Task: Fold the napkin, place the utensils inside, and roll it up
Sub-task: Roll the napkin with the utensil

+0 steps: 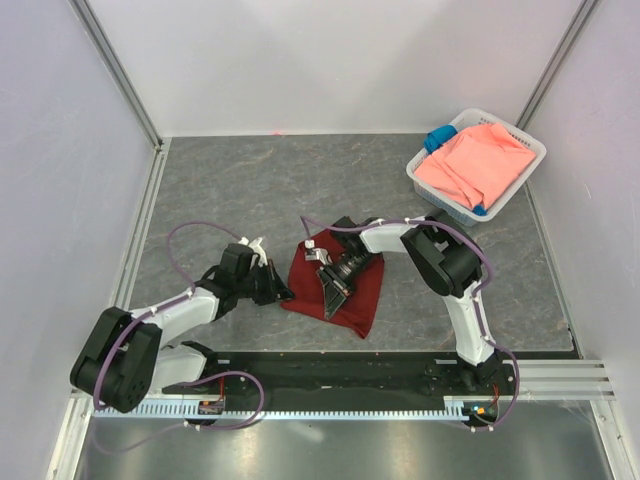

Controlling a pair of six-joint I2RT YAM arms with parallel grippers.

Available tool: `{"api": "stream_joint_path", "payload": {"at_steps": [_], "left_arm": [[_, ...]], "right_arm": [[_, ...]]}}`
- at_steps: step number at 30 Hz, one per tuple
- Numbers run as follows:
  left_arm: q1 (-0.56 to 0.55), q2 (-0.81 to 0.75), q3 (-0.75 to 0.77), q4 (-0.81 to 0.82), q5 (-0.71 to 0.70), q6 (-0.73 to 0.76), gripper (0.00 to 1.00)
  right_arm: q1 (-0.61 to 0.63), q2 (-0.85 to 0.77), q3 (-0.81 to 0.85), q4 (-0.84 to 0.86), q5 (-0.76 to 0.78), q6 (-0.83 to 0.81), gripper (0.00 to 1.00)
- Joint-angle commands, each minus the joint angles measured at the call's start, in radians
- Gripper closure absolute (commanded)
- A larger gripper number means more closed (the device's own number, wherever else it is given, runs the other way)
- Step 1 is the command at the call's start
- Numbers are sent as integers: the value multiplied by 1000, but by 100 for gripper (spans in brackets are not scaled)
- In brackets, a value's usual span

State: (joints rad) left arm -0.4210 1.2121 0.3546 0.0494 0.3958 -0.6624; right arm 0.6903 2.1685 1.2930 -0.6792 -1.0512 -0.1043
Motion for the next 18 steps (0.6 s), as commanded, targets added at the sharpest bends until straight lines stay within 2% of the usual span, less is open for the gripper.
{"api": "stream_joint_path", "payload": {"at_steps": [1,2,3,9,13,18], "left_arm": [[-1,18,23,-31,-18,24,98],[1,18,35,-43,-21,27,98],[1,24,43,-72,-28,36,98],[1,72,119,-189,-72,67,98],[2,107,176,-240,-71,86,98],[14,138,213,-276,-61,109,98]], "right_arm": [[-6,-99,25,24,100,21,75],[-8,-117,20,30,124,32,68],[-6,-142,2,42,153,46,58],[-3,-415,-122,158,448,147,39],[38,-570,-213,179,644,183,31],[218,-676,-268,146,986,215,25]]}}
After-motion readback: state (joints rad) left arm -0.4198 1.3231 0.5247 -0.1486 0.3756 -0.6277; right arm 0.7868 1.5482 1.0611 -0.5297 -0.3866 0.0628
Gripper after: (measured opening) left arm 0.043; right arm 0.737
